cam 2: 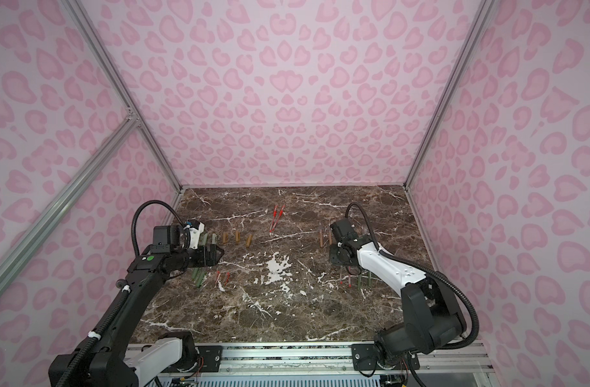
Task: Open the pen caps
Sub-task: 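Reach the right gripper to the far pair of red pens and grasp one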
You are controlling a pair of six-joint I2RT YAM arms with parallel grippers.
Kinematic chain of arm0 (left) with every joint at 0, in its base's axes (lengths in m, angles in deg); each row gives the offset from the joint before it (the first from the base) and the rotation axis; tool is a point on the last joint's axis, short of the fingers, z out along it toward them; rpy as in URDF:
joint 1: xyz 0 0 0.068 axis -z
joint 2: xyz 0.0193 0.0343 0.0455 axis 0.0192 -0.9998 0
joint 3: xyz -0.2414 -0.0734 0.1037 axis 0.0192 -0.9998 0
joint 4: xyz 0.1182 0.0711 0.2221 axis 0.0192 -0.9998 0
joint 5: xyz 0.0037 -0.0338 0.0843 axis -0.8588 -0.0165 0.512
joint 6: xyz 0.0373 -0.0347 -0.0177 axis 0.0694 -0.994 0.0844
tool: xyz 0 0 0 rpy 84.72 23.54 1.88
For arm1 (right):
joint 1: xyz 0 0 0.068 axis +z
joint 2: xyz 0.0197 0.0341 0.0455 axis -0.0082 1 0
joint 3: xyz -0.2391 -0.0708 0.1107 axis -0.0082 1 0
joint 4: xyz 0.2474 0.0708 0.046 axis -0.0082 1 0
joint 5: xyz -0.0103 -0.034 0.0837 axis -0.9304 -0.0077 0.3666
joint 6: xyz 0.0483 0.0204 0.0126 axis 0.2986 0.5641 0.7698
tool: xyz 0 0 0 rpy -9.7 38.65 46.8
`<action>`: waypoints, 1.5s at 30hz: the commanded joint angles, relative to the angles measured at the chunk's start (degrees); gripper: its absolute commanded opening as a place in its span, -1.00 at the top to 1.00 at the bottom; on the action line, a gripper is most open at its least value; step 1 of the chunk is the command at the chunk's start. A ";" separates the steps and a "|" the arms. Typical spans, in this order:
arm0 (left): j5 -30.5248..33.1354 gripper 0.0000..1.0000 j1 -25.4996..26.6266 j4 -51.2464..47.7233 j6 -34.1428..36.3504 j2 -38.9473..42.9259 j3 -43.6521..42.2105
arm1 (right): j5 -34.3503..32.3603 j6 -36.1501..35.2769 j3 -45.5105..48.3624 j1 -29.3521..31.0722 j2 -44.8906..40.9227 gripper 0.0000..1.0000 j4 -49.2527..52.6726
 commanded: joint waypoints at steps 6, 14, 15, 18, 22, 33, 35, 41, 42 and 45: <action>-0.48 -0.97 -0.37 1.85 -0.22 1.00 0.33 | -0.20 1.51 -13.73 3.69 8.88 0.25 1.63; -0.73 -0.96 -0.37 1.68 -0.04 2.29 0.74 | 1.58 2.03 -35.97 6.70 29.10 0.08 0.49; -1.11 -0.96 -0.40 1.94 -0.16 2.34 0.54 | 1.57 2.16 -39.12 6.93 31.90 0.08 0.89; -1.37 -0.96 -0.37 1.28 -0.26 1.82 1.20 | 0.75 2.89 -48.97 7.61 39.82 0.04 3.55; -1.65 -0.96 -0.37 1.72 -0.42 1.99 0.97 | -0.10 4.07 -60.40 8.38 49.02 -0.03 6.04; -1.25 -0.96 -0.38 1.64 -0.43 1.18 1.41 | -1.46 6.88 -94.35 9.99 71.21 0.02 17.90; -1.48 -0.96 -0.38 2.13 -0.44 1.33 0.89 | -1.13 7.57 -94.31 9.96 71.96 0.03 16.23; -1.18 -0.96 -0.38 2.35 -0.35 1.24 0.95 | -2.73 7.88 -96.41 10.45 74.72 0.08 14.97; -1.47 -0.96 -0.39 2.50 -0.35 1.29 0.78 | -3.16 7.49 -97.18 10.62 75.22 0.08 15.11; -1.29 -0.96 -0.38 2.00 -0.27 0.78 1.01 | -3.49 7.50 -98.77 10.69 76.21 0.09 16.67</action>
